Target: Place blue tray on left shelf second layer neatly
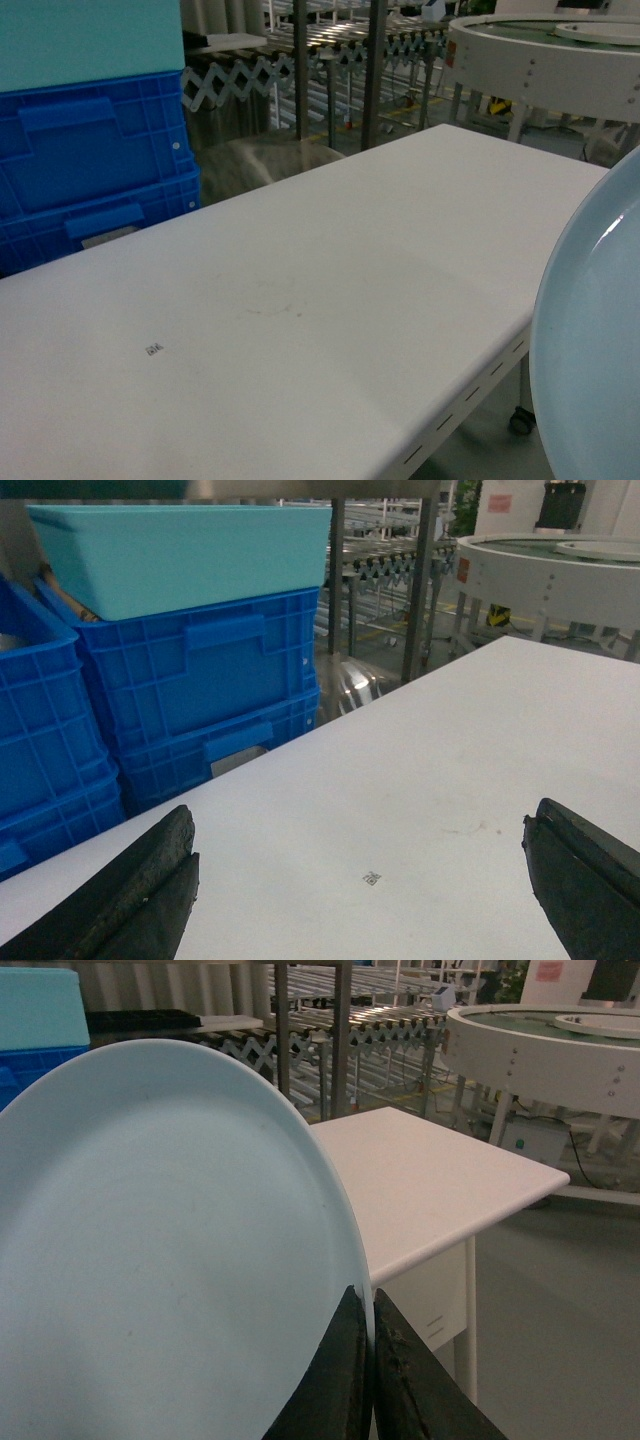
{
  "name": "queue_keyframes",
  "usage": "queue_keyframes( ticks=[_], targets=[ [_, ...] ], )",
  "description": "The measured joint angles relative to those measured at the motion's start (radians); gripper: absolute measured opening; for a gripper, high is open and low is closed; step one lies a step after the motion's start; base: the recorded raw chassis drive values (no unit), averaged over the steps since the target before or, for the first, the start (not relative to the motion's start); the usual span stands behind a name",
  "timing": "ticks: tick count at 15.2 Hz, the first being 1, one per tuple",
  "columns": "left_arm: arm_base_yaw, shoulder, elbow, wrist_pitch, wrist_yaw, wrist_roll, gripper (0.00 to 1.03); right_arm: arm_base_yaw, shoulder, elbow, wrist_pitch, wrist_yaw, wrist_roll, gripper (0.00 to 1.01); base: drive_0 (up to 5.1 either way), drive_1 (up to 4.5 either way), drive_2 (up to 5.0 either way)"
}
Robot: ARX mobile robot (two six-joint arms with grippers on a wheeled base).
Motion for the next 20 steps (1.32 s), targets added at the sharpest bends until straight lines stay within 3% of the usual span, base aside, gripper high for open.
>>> queue_keyframes(
  ticks=[20],
  targets=[
    [0.0,0.0,0.0,0.0,0.0,0.0,0.98,0.0,0.0,0.0,0.0,0.002,0.0,0.02,-1.6,-1.62,-1.6]
  ],
)
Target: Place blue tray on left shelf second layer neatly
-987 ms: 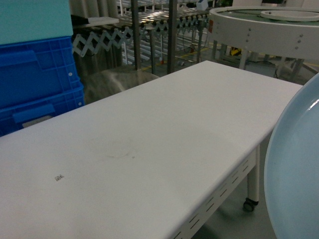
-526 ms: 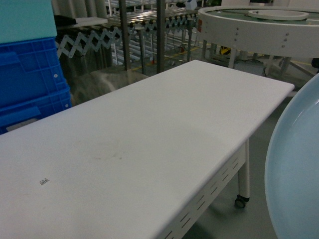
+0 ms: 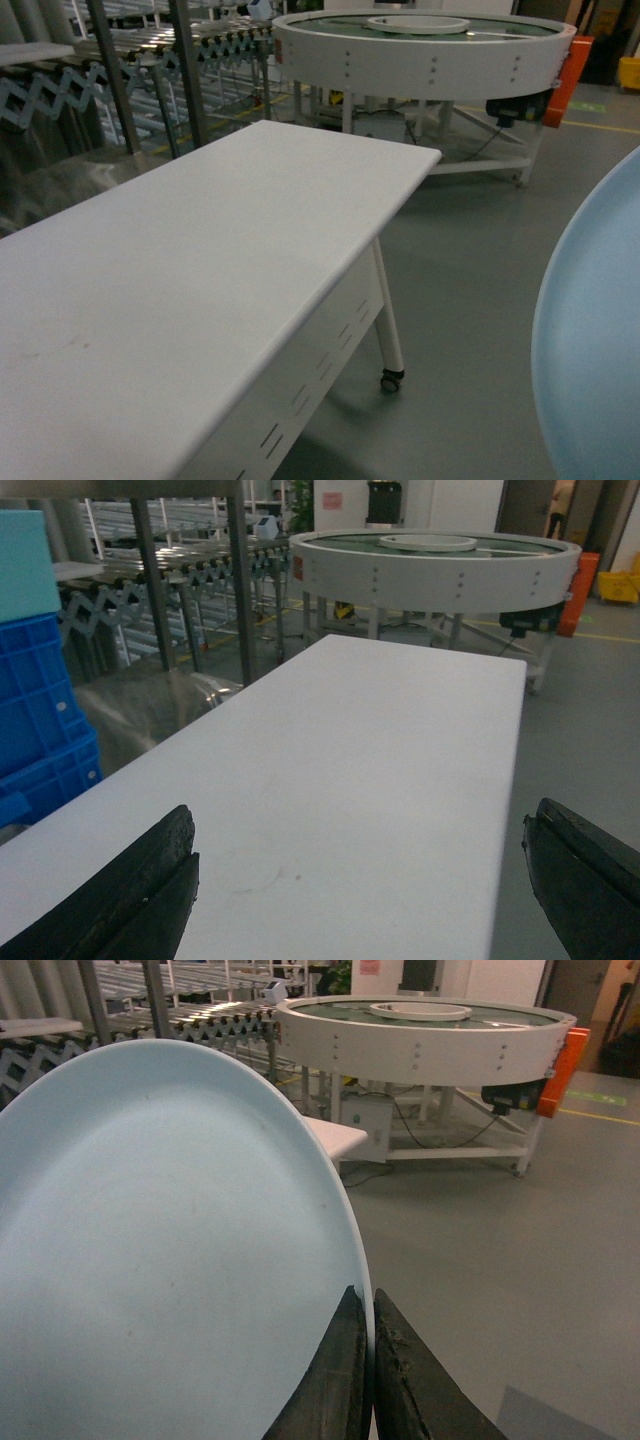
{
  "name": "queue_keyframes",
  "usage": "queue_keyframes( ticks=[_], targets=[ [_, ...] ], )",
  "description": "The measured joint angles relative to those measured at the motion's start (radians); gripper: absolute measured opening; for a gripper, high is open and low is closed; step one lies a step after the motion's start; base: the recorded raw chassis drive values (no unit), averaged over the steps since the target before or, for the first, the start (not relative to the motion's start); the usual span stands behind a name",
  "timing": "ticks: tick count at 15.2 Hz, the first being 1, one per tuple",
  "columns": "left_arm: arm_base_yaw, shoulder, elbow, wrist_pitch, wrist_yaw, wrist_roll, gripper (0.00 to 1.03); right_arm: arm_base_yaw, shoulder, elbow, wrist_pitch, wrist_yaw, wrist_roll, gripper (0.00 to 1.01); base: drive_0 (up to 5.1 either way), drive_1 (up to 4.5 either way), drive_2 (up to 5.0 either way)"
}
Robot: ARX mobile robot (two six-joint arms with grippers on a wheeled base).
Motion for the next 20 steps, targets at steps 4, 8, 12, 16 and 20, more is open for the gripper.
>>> queue_keyframes(
  ticks=[4,8,12,16,20],
  targets=[
    [0.0,0.0,0.0,0.0,0.0,0.0,0.98,0.0,0.0,0.0,0.0,0.0,0.0,0.02,-1.7,-1.71,-1.7],
    [0.0,0.0,0.0,0.0,0.0,0.0,0.98,0.0,0.0,0.0,0.0,0.0,0.0,0.02,-1.6,-1.65,-1.6],
    [0.0,0.0,0.0,0.0,0.0,0.0,0.98,0.0,0.0,0.0,0.0,0.0,0.0,0.02,-1.6,-1.64,-1.6],
    [-0.002,0.0,0.0,0.0,0.001,0.0,0.98,0.0,0.0,-0.001,-0.001,0.002,0.0,0.02,0.0,0.0,0.0],
    [0.0,0.0,0.0,0.0,0.001,0.0,0.98,0.0,0.0,-0.001,-0.001,0.0,0.0,0.02,0.0,3.15,-3.2]
  ],
)
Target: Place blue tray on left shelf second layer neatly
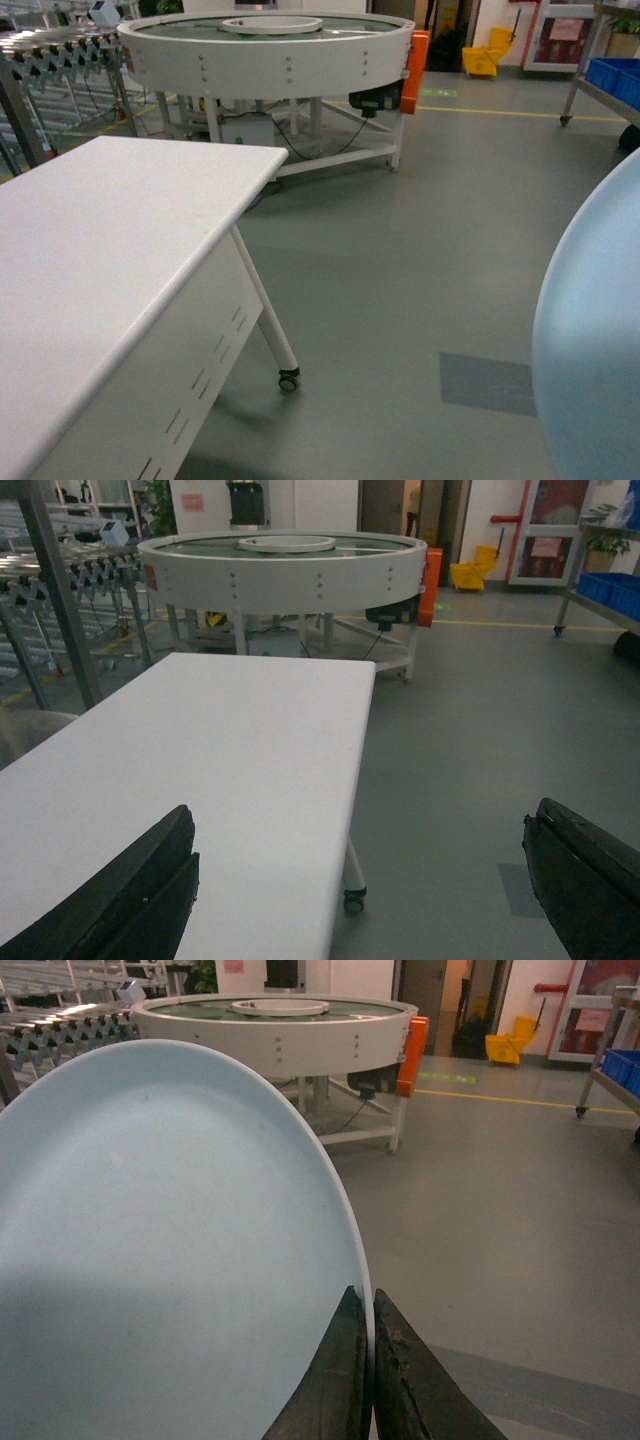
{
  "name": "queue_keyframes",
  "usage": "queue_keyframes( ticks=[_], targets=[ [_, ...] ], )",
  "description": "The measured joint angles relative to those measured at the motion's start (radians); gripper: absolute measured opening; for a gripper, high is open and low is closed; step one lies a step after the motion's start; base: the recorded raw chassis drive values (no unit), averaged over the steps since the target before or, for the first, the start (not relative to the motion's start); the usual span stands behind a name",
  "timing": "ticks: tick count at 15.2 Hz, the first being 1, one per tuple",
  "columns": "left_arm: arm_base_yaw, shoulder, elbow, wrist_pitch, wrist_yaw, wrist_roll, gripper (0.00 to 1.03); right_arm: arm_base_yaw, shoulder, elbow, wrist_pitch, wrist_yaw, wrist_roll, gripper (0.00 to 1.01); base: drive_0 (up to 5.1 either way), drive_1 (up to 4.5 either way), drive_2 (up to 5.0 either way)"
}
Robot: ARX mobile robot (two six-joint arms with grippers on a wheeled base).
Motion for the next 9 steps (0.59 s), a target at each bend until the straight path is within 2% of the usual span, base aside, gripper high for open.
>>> queue_keyframes(
  ticks=[9],
  targets=[
    [0.0,0.0,0.0,0.001,0.0,0.0,0.98,0.0,0.0,-0.003,0.001,0.0,0.0,0.02,-0.1,4.22,-4.4]
  ],
)
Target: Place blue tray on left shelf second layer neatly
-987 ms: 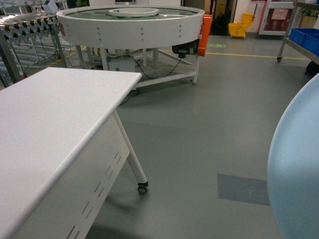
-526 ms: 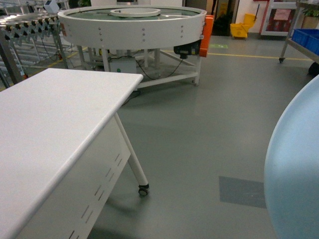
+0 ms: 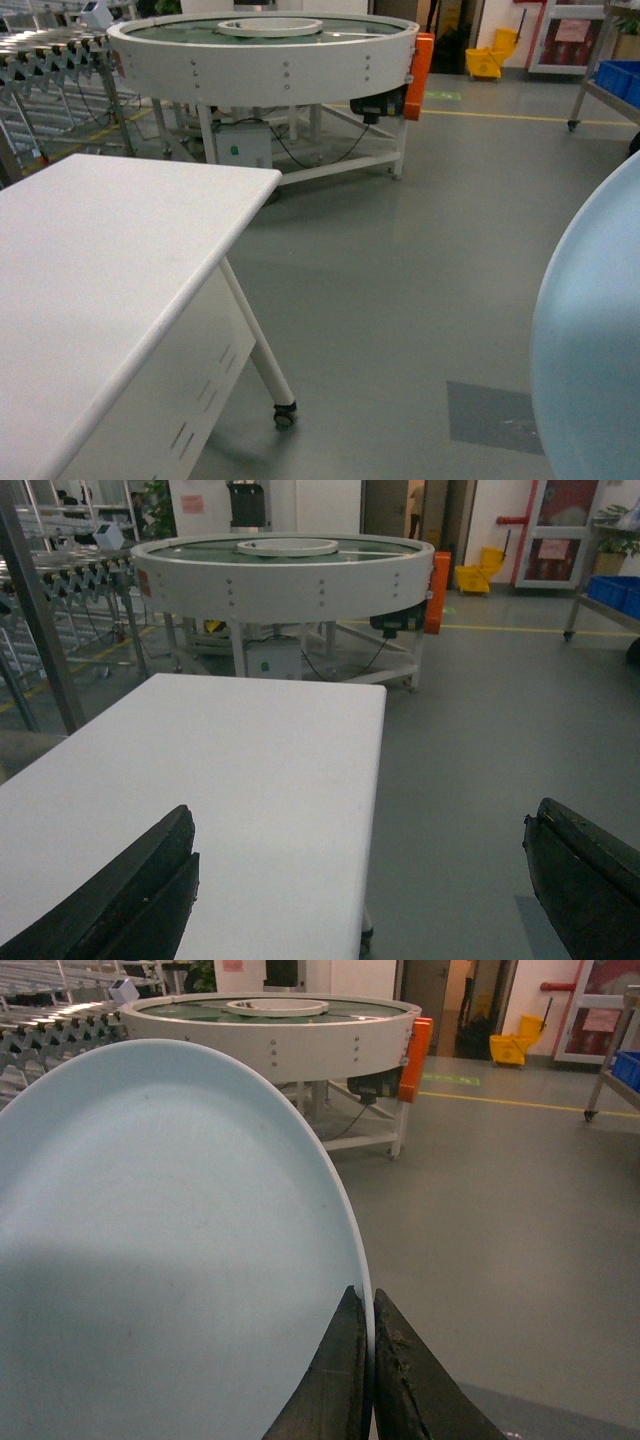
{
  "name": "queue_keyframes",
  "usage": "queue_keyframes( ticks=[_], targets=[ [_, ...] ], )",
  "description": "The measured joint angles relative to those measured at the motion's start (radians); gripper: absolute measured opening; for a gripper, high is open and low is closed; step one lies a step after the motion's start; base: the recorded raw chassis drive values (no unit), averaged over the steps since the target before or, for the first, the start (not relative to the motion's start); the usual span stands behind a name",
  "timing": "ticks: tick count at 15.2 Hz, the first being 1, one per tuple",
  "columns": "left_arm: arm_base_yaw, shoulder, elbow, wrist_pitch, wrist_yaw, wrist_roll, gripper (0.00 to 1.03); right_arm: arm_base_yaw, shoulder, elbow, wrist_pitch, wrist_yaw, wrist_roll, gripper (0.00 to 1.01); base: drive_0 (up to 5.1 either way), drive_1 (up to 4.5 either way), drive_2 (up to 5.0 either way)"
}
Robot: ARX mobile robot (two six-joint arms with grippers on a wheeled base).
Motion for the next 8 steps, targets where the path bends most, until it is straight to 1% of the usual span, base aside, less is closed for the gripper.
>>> queue_keyframes(
  ticks=[5,8],
  targets=[
    [0.0,0.0,0.0,-0.003,-0.002,0.0,0.98,0.0,0.0,0.0,0.005,0.0,0.0,0.02,0.0,4.29,-4.4],
    [0.002,0.0,0.0,-0.005,-0.002,0.0,0.98,0.002,0.0,-0.001,-0.002,0.0,0.0,0.02,-1.9,2.44,-6.2]
  ],
)
